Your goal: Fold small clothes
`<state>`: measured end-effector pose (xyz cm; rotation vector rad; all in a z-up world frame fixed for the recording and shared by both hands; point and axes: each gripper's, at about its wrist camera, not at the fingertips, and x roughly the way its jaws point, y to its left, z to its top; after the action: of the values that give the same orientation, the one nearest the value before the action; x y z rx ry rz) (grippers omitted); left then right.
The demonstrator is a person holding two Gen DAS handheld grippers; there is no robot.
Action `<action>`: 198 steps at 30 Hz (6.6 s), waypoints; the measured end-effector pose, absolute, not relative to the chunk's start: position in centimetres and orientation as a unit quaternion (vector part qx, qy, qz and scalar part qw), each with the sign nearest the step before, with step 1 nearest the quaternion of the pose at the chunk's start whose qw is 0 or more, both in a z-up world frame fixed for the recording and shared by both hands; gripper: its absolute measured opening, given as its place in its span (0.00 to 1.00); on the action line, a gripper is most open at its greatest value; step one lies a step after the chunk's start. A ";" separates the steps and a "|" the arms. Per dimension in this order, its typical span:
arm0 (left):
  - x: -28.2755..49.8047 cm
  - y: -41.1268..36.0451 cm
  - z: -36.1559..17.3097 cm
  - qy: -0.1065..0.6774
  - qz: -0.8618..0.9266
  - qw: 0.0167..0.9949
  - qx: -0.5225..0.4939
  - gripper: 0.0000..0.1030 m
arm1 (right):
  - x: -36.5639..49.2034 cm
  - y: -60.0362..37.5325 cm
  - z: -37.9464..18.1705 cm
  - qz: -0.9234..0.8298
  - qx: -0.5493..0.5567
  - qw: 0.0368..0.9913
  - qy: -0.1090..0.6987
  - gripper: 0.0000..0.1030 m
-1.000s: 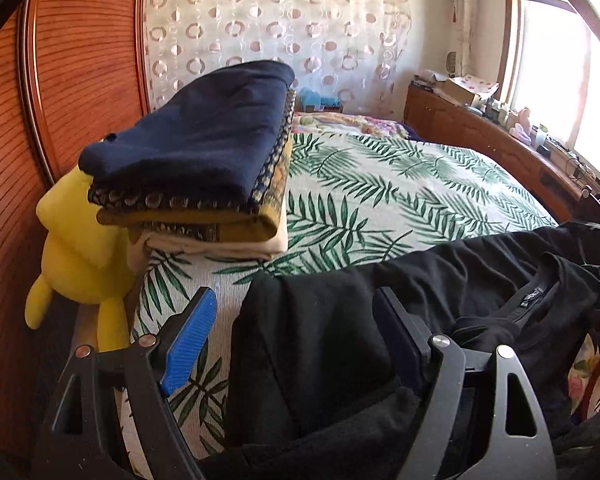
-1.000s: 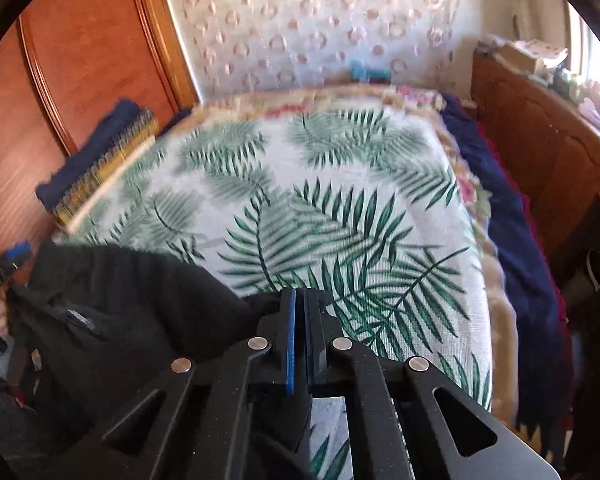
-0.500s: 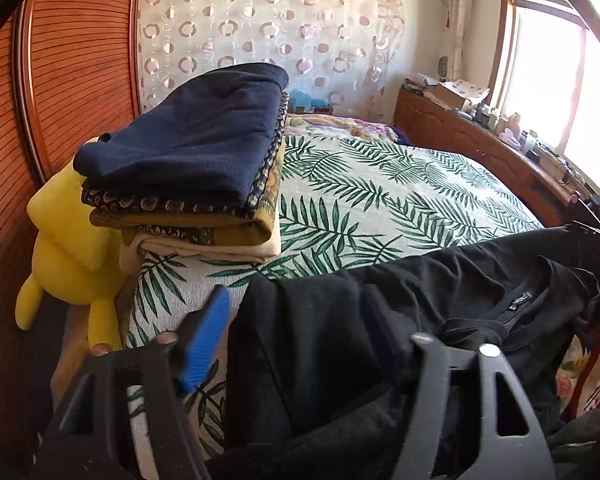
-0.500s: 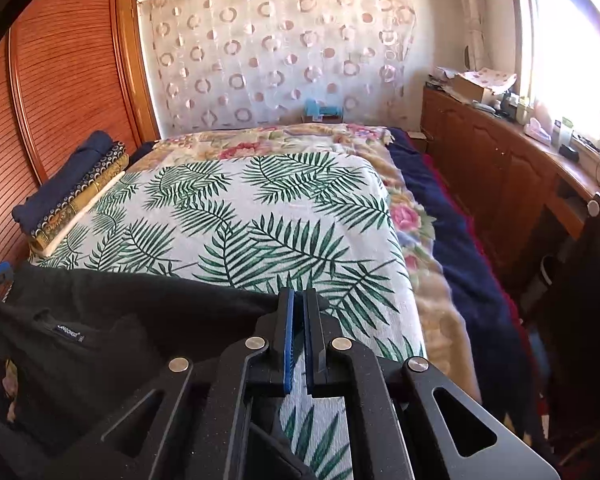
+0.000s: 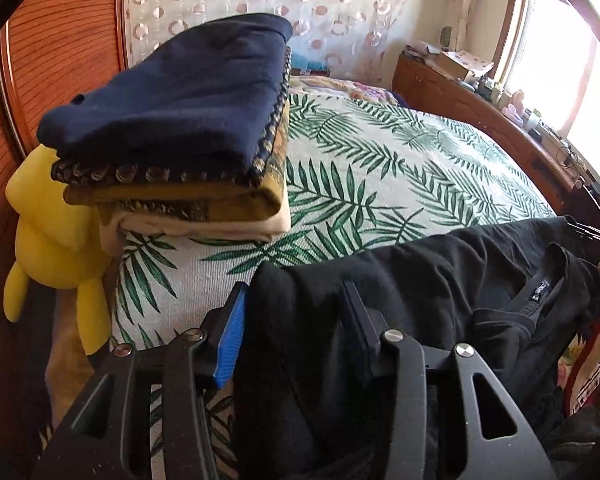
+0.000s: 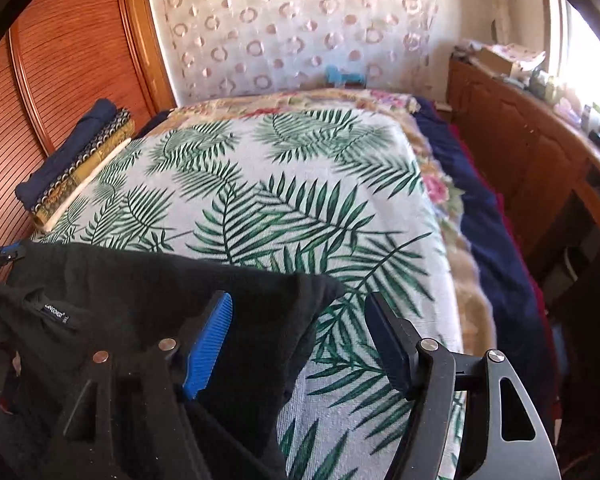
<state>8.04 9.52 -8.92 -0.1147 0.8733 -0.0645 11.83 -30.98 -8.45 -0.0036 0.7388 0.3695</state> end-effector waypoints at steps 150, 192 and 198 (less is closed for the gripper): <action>15.9 3.4 -5.7 0.400 0.012 0.910 0.106 0.03 | 19.3 -29.9 -0.5 0.090 0.000 0.929 0.360 0.09; 3.0 7.1 0.1 0.279 -0.040 0.957 -0.066 0.03 | 6.3 -35.9 7.9 0.140 -0.013 0.961 0.236 0.06; 2.7 8.7 -3.3 0.313 -0.023 0.946 -0.088 0.03 | 5.1 -36.1 6.6 0.138 -0.014 0.953 0.268 0.06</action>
<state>2.66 8.72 -3.26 -0.1788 0.6369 -0.0463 5.05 -36.09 6.59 -0.0287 0.5450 0.2810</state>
